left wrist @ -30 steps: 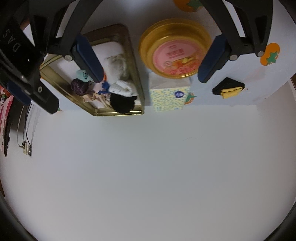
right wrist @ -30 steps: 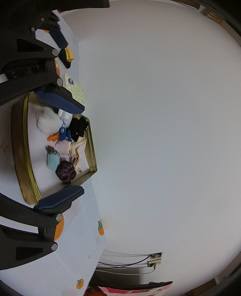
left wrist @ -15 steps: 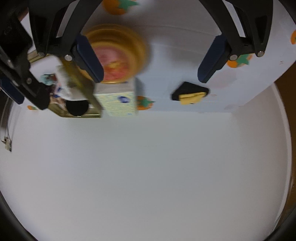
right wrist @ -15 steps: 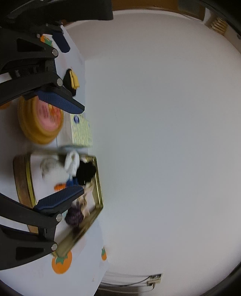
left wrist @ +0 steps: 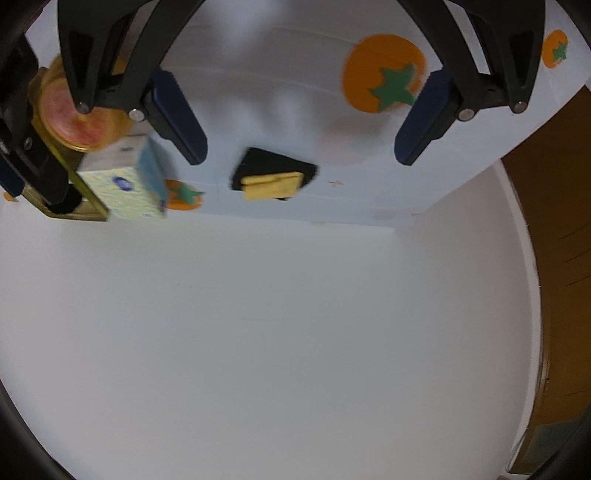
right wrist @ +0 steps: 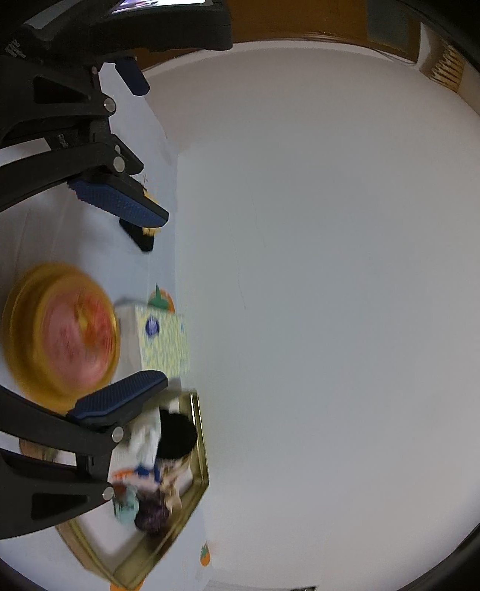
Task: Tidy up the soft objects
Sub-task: 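Withdraw both open grippers from the tray toward the yellow cloth on the black square, then grasp the yellow cloth with the right gripper while the left grasps the black fuzzy square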
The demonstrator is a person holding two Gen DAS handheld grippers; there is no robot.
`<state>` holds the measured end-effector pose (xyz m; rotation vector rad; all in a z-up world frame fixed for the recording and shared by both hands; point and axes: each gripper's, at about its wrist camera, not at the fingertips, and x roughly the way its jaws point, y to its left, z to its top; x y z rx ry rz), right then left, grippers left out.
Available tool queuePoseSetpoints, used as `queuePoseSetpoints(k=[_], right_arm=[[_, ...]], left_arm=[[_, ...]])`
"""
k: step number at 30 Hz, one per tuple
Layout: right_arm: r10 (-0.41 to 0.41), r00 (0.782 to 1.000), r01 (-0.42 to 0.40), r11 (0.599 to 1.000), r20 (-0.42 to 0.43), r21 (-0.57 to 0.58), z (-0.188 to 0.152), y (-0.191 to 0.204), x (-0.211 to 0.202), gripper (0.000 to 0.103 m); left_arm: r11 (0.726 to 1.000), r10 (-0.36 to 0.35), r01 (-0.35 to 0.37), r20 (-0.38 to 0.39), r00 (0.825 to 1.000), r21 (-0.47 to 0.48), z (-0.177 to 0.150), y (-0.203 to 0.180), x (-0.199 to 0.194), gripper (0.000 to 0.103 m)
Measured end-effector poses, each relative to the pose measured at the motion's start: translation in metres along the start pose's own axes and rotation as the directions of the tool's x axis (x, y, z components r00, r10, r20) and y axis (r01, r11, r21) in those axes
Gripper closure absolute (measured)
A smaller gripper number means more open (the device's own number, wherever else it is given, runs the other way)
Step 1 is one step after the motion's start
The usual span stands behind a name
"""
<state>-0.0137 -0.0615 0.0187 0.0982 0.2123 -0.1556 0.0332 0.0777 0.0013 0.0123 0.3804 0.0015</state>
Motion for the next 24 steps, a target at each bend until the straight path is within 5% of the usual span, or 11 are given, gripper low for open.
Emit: queuePoseSetpoints(k=[13, 18, 24], right_arm=[[0.053, 0.994, -0.058, 0.997, -0.090, -0.047, -0.003, 0.058, 0.059, 0.021], [0.060, 0.988, -0.068, 0.996, -0.146, -0.049, -0.003, 0.070, 0.083, 0.021], [0.083, 0.967, -0.096, 0.995, -0.241, -0.042, -0.003, 0.081, 0.126, 0.021]], left_arm=[[0.992, 0.103, -0.110, -0.104, 0.989, -0.063, 0.013, 0.053, 0.063, 0.000], [0.968, 0.242, -0.249, -0.174, 0.955, -0.021, 0.019, 0.067, 0.093, 0.000], [0.963, 0.230, -0.258, -0.268, 0.935, -0.072, 0.017, 0.090, 0.117, 0.000]])
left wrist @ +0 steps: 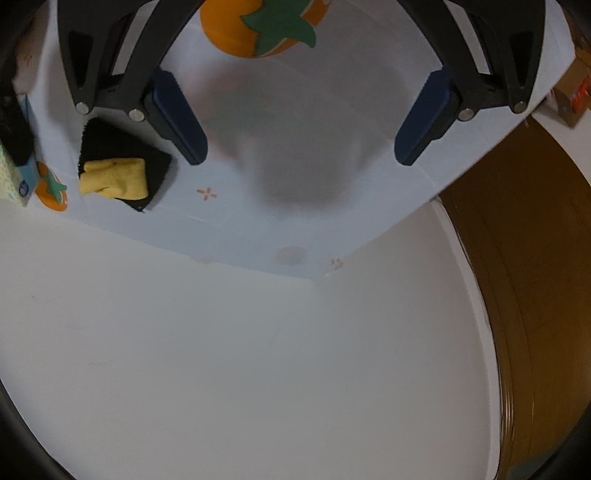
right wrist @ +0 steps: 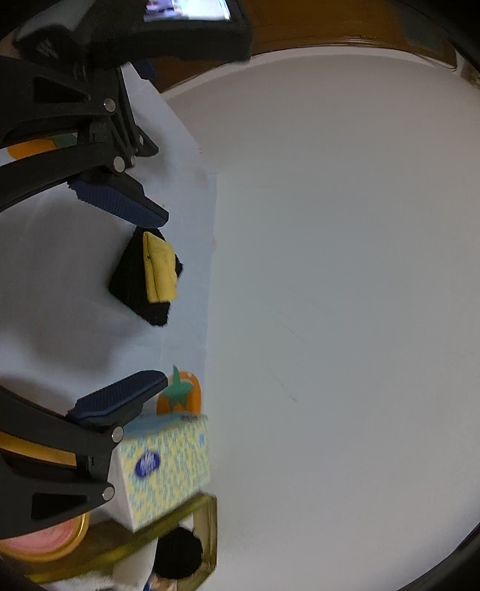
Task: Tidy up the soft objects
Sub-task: 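Grasp the yellow cloth with the right gripper while the left grasps the black fuzzy square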
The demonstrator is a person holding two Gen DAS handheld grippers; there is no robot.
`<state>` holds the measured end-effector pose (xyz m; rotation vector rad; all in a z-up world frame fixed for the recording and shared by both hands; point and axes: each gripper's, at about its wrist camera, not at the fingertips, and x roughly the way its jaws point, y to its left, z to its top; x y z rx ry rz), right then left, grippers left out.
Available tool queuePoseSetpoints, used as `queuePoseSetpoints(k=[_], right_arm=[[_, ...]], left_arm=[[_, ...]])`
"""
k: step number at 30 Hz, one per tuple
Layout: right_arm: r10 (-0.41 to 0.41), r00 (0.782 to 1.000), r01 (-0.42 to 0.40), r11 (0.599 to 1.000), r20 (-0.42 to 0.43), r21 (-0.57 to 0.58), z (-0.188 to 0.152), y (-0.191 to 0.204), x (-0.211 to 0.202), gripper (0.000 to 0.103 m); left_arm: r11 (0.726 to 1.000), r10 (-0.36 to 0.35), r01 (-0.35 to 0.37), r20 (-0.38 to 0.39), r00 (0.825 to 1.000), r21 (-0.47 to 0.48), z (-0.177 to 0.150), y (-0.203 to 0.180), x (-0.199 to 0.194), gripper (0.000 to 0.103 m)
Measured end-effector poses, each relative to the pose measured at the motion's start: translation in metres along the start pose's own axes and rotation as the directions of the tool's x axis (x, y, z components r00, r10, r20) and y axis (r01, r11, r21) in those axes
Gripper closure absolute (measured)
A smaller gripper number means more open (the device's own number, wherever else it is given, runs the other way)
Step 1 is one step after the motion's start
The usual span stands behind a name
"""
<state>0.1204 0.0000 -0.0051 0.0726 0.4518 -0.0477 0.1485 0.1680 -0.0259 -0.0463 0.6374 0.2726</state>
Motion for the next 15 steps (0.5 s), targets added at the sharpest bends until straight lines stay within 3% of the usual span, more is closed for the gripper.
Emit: queuePoseSetpoints(k=[8, 13, 15], right_arm=[[0.052, 0.981, -0.053, 0.999, -0.186, -0.002, 0.010, 0.017, 0.062, 0.021], [0.056, 0.961, -0.057, 0.998, -0.270, 0.002, 0.014, 0.024, 0.098, 0.021], [0.060, 0.940, -0.059, 0.998, -0.335, 0.011, 0.011, 0.024, 0.114, 0.022]], left_arm=[[0.995, 0.093, -0.094, 0.031, 0.995, 0.029, 0.006, 0.008, 0.011, 0.000], [0.998, 0.064, -0.064, 0.005, 0.998, 0.009, 0.007, 0.014, 0.015, 0.000], [0.999, 0.050, -0.050, -0.001, 0.999, 0.008, 0.006, 0.014, 0.016, 0.000]])
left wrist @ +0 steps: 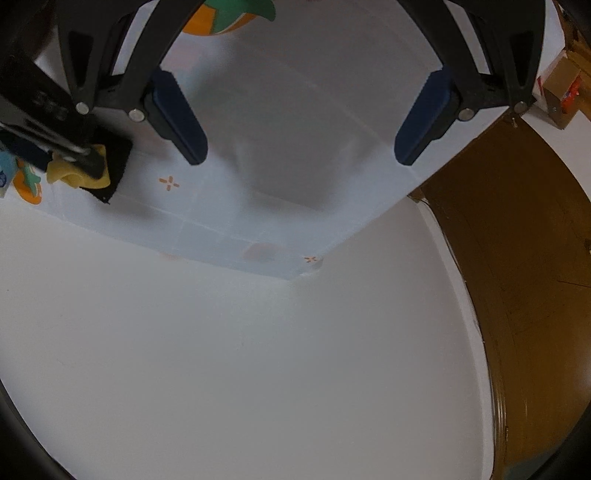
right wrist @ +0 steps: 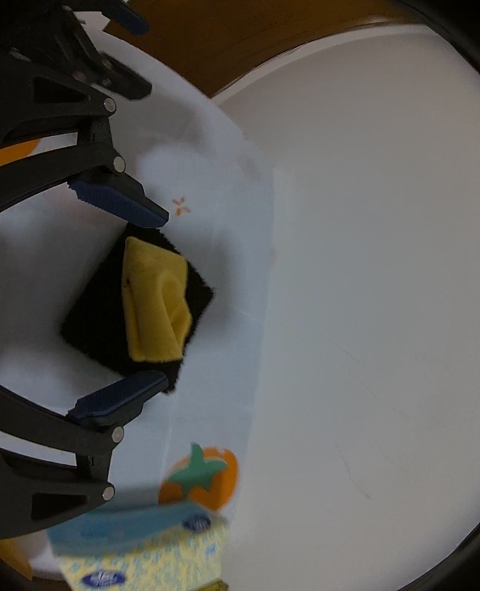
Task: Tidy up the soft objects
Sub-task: 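Grasp the yellow cloth with the right gripper while the left grasps the black fuzzy square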
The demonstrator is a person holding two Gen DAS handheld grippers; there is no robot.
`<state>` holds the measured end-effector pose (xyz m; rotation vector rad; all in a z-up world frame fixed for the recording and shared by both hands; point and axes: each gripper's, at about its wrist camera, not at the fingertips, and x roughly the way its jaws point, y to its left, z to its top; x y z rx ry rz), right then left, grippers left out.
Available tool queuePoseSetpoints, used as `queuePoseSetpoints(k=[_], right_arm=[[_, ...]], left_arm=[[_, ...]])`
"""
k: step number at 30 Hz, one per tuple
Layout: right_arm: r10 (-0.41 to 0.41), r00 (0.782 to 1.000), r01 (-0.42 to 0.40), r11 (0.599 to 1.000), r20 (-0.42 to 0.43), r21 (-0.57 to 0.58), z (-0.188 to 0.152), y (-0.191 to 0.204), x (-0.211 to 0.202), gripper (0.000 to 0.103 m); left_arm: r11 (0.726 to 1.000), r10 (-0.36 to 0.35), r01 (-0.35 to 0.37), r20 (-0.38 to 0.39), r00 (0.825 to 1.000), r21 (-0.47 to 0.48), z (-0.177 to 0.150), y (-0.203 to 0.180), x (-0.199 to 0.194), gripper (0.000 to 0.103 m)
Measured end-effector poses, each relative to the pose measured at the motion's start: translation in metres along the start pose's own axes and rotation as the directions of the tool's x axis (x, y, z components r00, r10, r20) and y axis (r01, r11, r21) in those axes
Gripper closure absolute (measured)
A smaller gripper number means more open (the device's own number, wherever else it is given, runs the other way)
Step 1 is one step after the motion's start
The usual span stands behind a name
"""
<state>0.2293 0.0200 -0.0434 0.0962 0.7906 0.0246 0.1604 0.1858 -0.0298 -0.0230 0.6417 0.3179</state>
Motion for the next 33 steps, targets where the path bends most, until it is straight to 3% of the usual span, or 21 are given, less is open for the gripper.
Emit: queuePoseSetpoints(k=[1, 3, 4, 7, 12, 16, 21, 28, 31, 33], right_arm=[[0.004, 1.000, -0.004, 1.000, -0.022, 0.005, 0.000, -0.001, 0.005, 0.034], [0.013, 0.999, -0.012, 1.000, -0.039, 0.022, 0.000, -0.004, 0.008, 0.049], [0.018, 0.999, -0.017, 0.999, -0.029, 0.030, 0.000, -0.006, 0.006, 0.065], [0.070, 0.998, -0.069, 0.997, -0.008, 0.032, -0.004, -0.007, -0.002, 0.084], [0.111, 0.972, -0.116, 0.993, 0.208, 0.016, -0.016, -0.018, -0.050, 0.084], [0.047, 0.952, -0.046, 0.999, 0.304, -0.011, -0.037, -0.024, -0.085, 0.084], [0.013, 0.942, -0.012, 1.000, 0.334, -0.005, -0.058, -0.039, -0.115, 0.084], [-0.033, 0.931, 0.015, 0.998, 0.363, 0.053, -0.068, -0.050, -0.134, 0.084], [-0.042, 0.931, 0.014, 0.997, 0.362, 0.079, -0.068, -0.054, -0.135, 0.084], [-0.046, 0.930, 0.014, 0.996, 0.364, 0.090, -0.068, -0.054, -0.136, 0.084]], left_arm=[[1.000, -0.004, 0.004, -0.002, 1.000, 0.000, 0.000, 0.000, 0.001, 0.000], [1.000, -0.012, 0.012, -0.007, 1.000, 0.001, 0.000, 0.004, 0.001, 0.000], [1.000, -0.016, 0.016, -0.010, 1.000, 0.003, 0.000, 0.004, 0.001, 0.000], [0.999, -0.032, 0.033, -0.017, 0.999, 0.012, 0.000, 0.006, 0.002, 0.000], [0.997, -0.070, 0.070, -0.007, 0.998, 0.009, -0.001, 0.008, -0.001, 0.000], [0.985, -0.175, 0.175, 0.007, 0.984, 0.006, -0.002, 0.006, -0.008, 0.000], [0.946, -0.322, 0.323, -0.037, 0.946, 0.034, -0.001, -0.008, -0.007, 0.000], [0.892, -0.446, 0.448, -0.049, 0.894, 0.058, 0.000, -0.046, -0.021, 0.000], [0.862, -0.480, 0.488, -0.088, 0.873, 0.136, 0.008, -0.081, -0.021, 0.000], [0.842, -0.472, 0.492, -0.140, 0.871, 0.220, 0.012, -0.110, -0.014, 0.000]])
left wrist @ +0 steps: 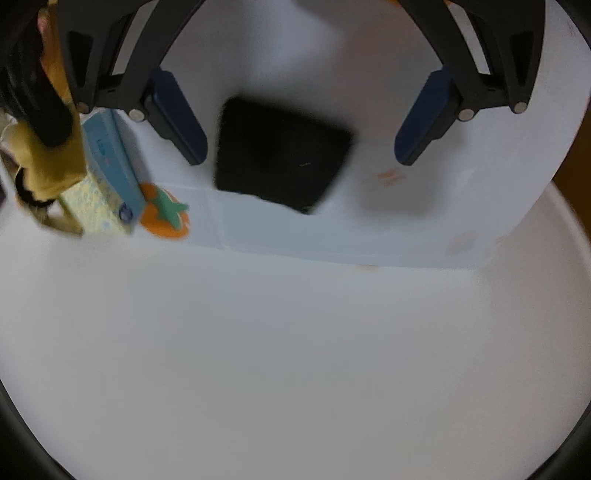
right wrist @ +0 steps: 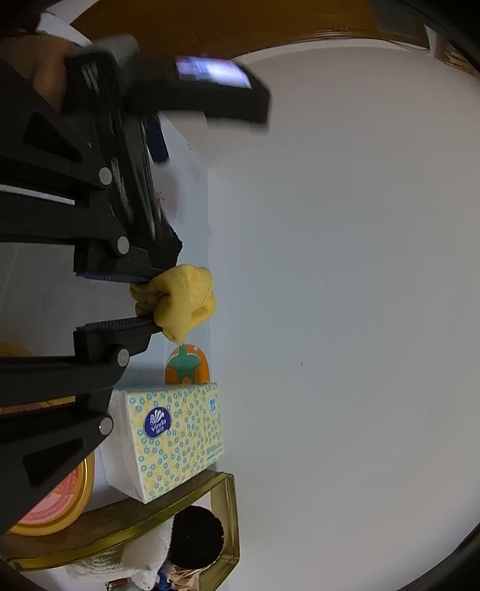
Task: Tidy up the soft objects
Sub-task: 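Grasp the yellow cloth with the right gripper while the left grasps the black fuzzy square, then lift the yellow cloth and black square and carry them toward the gold tray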
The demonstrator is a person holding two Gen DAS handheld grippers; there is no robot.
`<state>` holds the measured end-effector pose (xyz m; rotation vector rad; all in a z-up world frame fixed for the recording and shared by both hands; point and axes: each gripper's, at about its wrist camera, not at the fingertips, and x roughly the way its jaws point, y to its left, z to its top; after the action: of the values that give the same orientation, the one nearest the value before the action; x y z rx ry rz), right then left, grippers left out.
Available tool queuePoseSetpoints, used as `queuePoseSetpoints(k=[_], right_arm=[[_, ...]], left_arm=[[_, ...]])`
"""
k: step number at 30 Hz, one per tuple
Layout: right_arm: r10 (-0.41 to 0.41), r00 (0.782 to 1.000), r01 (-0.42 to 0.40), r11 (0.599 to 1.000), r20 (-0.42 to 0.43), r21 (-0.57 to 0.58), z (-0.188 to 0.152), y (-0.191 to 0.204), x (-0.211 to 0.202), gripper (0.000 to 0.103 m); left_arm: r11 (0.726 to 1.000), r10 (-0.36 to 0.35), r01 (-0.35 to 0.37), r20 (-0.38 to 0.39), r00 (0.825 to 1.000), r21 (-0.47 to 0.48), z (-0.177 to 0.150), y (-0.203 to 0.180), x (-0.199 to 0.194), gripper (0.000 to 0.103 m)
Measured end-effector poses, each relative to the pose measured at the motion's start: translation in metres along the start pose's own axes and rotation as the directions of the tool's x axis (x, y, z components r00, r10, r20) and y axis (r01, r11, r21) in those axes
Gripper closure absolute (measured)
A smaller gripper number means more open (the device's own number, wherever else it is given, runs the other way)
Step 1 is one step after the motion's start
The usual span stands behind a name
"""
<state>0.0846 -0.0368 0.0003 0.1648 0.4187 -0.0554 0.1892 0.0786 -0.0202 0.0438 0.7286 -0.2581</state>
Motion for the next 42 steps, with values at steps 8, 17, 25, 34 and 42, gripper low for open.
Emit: queuePoseSetpoints(k=[8, 17, 25, 34, 42], right_arm=[[0.019, 0.999, -0.017, 0.999, -0.040, 0.039, 0.001, -0.006, 0.003, 0.084], [0.027, 0.998, -0.024, 0.998, -0.063, 0.054, -0.001, -0.013, 0.010, 0.084], [0.033, 0.999, -0.031, 0.999, -0.041, 0.032, -0.003, -0.011, 0.009, 0.084], [0.037, 0.999, -0.036, 0.999, 0.016, -0.035, -0.004, 0.002, -0.002, 0.084], [0.027, 0.996, -0.018, 0.994, 0.080, -0.108, -0.005, 0.016, -0.014, 0.084]], left_arm=[[0.999, 0.023, -0.013, -0.214, 0.977, 0.046, 0.013, -0.004, 0.066, 0.000], [1.000, 0.015, -0.014, -0.205, 0.979, 0.007, 0.013, 0.005, 0.072, 0.007], [0.993, 0.012, -0.027, -0.133, 0.991, -0.115, 0.011, 0.030, 0.062, 0.077], [0.974, 0.170, -0.150, 0.115, 0.979, -0.170, -0.010, 0.040, -0.005, 0.077], [0.957, 0.252, -0.220, 0.171, 0.953, -0.187, -0.031, 0.027, -0.043, 0.077]])
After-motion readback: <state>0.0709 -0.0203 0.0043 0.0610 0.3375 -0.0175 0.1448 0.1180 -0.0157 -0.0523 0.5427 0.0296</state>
